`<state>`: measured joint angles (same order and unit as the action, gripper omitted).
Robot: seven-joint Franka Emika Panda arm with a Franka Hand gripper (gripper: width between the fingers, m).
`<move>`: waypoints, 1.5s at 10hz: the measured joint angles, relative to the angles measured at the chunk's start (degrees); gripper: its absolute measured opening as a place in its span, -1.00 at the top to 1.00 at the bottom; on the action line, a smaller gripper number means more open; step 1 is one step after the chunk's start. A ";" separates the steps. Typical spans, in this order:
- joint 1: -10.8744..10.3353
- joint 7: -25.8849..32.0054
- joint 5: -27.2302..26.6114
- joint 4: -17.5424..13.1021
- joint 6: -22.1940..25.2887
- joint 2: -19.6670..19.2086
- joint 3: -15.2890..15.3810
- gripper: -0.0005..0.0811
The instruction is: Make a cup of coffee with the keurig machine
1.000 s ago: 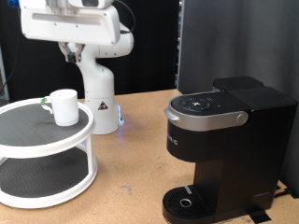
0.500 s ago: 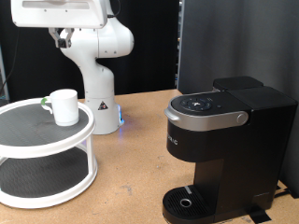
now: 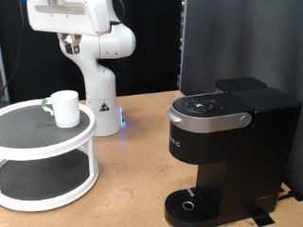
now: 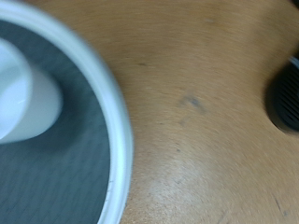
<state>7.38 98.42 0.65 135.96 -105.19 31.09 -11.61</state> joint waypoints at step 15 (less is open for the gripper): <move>5.69 -29.67 0.24 4.35 -2.98 2.66 2.12 0.97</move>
<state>13.07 68.75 0.89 140.31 -108.16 33.74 -9.49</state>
